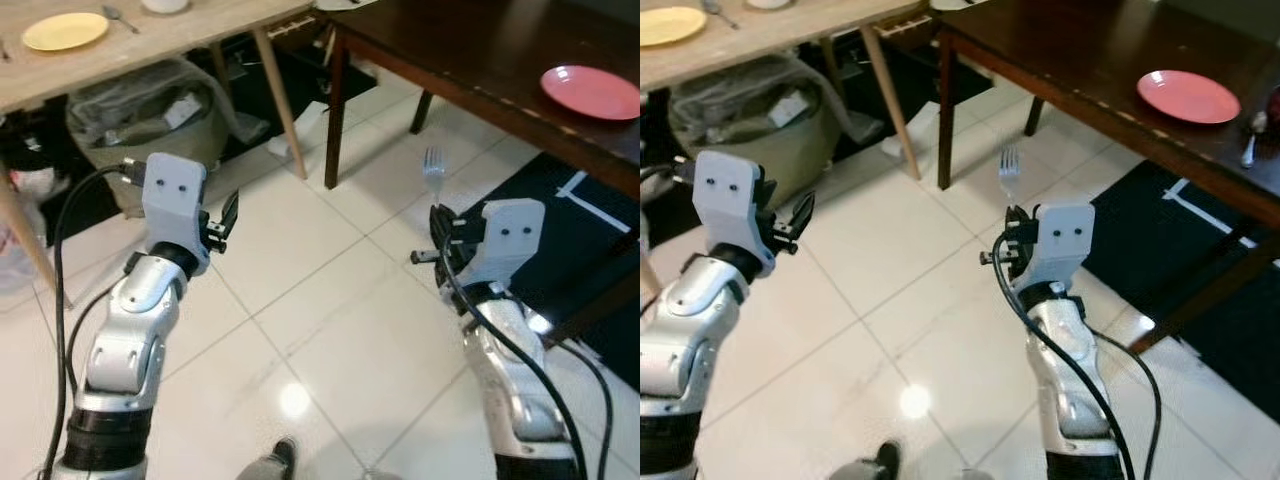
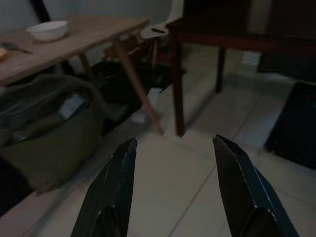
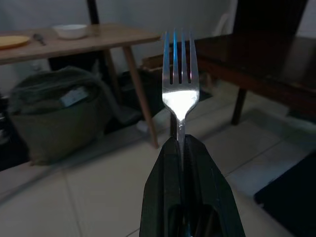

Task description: Setting the table

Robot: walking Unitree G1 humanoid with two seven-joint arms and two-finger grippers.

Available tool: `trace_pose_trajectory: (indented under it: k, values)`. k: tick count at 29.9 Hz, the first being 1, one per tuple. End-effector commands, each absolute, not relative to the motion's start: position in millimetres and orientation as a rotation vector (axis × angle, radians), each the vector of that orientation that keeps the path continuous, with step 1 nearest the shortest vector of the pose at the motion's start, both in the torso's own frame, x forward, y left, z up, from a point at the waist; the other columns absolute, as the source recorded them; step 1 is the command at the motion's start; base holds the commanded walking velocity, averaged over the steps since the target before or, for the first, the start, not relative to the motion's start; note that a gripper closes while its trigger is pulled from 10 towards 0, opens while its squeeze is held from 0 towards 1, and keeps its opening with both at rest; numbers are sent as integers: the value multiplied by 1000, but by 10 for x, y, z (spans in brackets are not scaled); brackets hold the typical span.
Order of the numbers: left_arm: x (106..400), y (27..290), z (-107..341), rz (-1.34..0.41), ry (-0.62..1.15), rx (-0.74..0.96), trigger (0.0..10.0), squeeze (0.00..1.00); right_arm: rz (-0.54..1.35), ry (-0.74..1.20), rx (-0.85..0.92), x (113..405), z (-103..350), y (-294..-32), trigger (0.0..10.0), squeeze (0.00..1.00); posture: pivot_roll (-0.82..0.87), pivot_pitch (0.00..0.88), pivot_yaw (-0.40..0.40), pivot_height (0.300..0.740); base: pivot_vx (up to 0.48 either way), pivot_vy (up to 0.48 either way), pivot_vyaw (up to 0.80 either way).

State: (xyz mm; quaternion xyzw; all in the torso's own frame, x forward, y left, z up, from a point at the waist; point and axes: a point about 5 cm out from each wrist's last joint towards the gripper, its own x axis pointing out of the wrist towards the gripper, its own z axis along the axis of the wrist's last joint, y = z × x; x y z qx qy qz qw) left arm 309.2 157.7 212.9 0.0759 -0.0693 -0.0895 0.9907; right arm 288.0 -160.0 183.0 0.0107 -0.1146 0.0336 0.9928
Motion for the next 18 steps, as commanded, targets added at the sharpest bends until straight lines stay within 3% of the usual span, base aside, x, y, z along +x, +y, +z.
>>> trace_pose_trajectory:
  k: [1,6,18]
  values:
    - [3093,1647,2060,-150,-112,163,10000,0,83,-216,33,2875,1787,-1553,10000,0,-85,32,42,740,0,0,775]
    - [3112,1652,2066,-132,-125,192,10000,0,69,-233,63,2882,1817,-1567,10000,0,-85,30,42,740,57,0,701]
    - [3143,1655,2063,-117,-132,210,10000,0,65,-254,83,2886,1843,-1564,10000,0,-85,22,47,740,472,0,0]
